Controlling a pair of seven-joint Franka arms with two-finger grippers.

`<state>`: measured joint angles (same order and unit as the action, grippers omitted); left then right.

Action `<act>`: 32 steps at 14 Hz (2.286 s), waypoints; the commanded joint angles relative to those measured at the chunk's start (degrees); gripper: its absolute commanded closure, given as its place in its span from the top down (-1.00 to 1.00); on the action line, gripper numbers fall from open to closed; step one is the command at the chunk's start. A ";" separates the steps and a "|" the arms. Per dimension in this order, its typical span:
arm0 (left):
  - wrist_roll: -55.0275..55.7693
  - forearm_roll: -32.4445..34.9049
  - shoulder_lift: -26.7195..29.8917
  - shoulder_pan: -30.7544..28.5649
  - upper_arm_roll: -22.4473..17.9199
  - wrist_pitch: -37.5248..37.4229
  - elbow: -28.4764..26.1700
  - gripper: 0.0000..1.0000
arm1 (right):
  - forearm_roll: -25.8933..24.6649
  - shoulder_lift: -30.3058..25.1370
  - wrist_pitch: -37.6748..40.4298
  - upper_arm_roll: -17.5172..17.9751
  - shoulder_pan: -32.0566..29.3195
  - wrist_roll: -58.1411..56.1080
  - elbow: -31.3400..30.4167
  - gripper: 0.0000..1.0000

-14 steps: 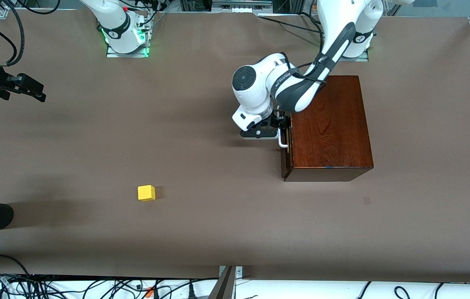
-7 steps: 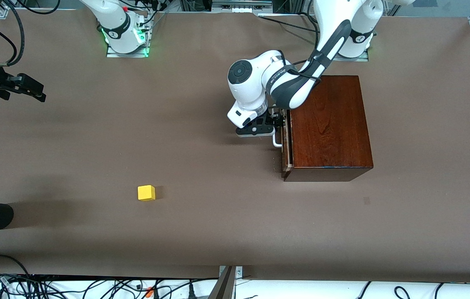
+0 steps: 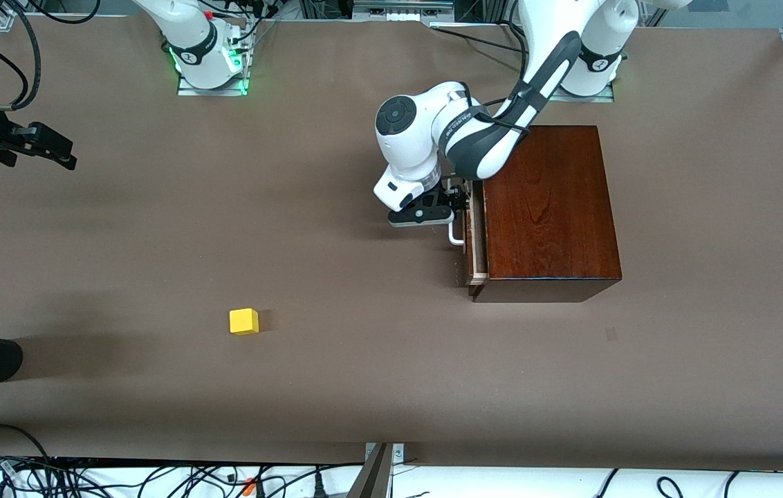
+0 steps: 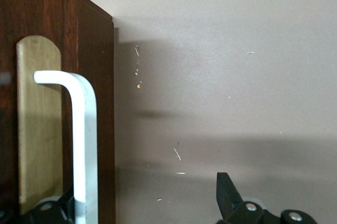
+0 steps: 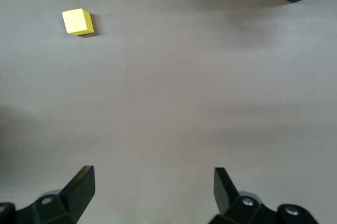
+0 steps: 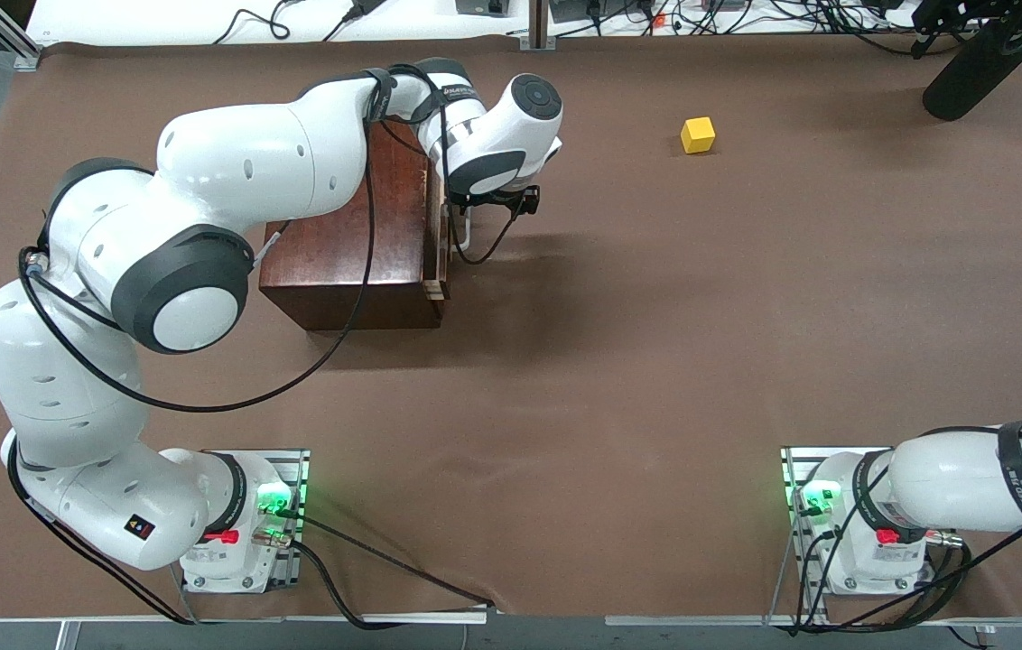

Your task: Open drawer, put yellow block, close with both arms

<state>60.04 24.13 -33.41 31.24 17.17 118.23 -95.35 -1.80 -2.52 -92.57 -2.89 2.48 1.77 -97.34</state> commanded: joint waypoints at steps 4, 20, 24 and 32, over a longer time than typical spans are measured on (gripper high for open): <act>3.68 -0.31 -3.95 3.65 0.85 2.18 6.04 1.00 | 0.92 0.23 0.37 0.52 -0.72 -0.72 1.01 1.00; 2.98 -2.25 -4.74 3.74 0.85 1.57 9.21 1.00 | 0.92 0.23 0.54 0.52 -0.72 -0.80 1.01 1.00; 2.71 -1.72 -4.12 3.74 1.03 -2.64 9.39 1.00 | 0.92 0.23 0.37 0.52 -0.72 -0.80 1.01 1.00; -2.28 -9.52 4.91 2.42 1.47 -9.49 9.48 1.00 | 1.27 2.68 -4.71 0.87 0.06 0.33 2.15 1.00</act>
<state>61.18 17.92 -32.41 34.46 18.66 111.82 -85.28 -1.73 -2.25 -95.17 -2.81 2.50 1.74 -97.33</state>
